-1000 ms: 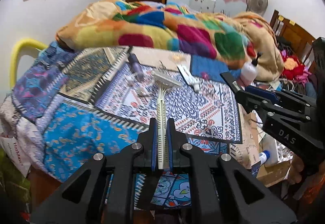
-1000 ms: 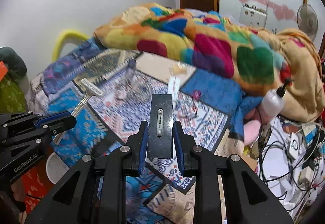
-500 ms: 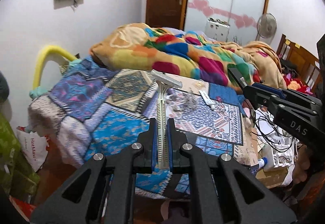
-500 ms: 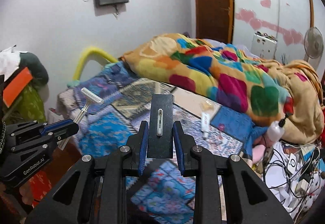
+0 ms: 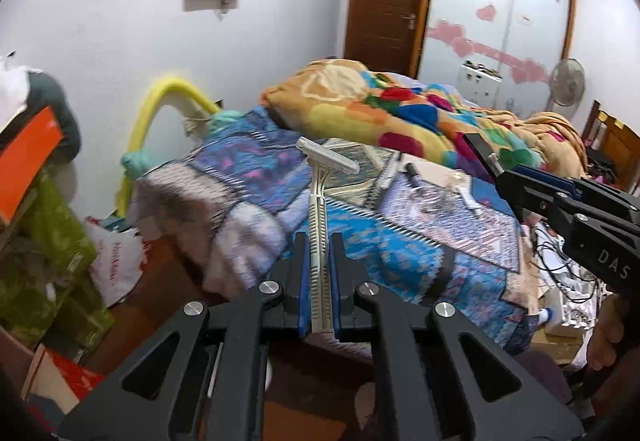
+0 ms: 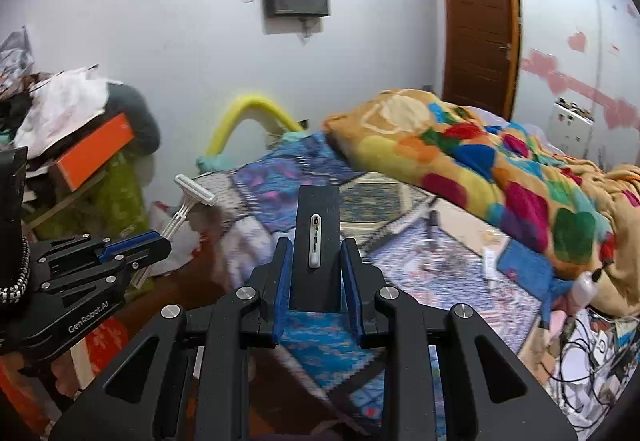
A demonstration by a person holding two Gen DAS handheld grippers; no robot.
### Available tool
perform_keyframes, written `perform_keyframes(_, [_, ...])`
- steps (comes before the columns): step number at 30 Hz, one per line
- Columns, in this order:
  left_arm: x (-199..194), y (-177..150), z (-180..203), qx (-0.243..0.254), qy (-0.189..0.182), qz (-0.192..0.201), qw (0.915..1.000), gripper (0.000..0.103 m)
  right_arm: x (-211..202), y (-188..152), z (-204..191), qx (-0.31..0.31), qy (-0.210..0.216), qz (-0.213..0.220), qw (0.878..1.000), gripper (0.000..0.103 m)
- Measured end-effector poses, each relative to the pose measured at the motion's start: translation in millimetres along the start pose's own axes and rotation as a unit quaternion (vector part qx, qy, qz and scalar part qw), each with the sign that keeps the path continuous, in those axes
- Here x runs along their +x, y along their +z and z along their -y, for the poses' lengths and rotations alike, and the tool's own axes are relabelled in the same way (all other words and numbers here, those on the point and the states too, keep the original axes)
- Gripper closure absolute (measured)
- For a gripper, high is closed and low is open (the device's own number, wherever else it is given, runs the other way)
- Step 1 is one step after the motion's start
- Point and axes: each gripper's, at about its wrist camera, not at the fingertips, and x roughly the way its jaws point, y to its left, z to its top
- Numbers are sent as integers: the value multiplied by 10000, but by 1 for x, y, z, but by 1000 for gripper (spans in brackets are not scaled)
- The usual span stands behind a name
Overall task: Collect trash
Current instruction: 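Carry the plate and razor over the white bucket on the floor, then open the left gripper over the bucket while the right gripper releases the plate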
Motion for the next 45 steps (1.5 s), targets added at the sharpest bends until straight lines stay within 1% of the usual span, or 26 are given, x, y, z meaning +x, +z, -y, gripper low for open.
perform_keyframes(8, [-15, -31, -68, -418, 427, -143, 9981, 95, 28, -9, -60, -320, 422, -317, 9981, 81])
perform_keyframes(13, [-8, -52, -106, -704, 621, -351, 9950, 95, 53, -20, -94, -526, 654, -622, 9945, 81])
perform_keyframes(16, [0, -70, -126, -885, 725, -542, 9920, 95, 71, -28, -110, -640, 798, -864, 9910, 81])
perform_keyframes(20, [20, -94, -151, -1140, 807, -858, 9865, 95, 95, -43, -130, -812, 939, -1202, 9850, 81])
perform_keyframes(25, [46, -121, -171, -1393, 817, -1197, 9796, 95, 133, -61, -147, -871, 1097, -1708, 9753, 81])
perform_keyframes(29, [77, -145, -183, -1589, 760, -1602, 9712, 95, 166, -77, -154, -797, 1221, -2129, 9661, 81])
perform_keyframes(34, [111, -170, -190, -1655, 704, -2063, 9618, 95, 200, -94, -158, -769, 1272, -2543, 9556, 80])
perform_keyframes(38, [138, -190, -195, -1734, 651, -2408, 9527, 95, 229, -108, -160, -701, 1369, -2920, 9440, 81])
perform_keyframes(43, [168, -208, -202, -1688, 744, -2715, 9446, 95, 260, -120, -162, -627, 1446, -3294, 9309, 80])
perform_keyframes(45, [178, -214, -207, -1725, 753, -2818, 9408, 95, 269, -122, -164, -616, 1444, -3383, 9278, 80])
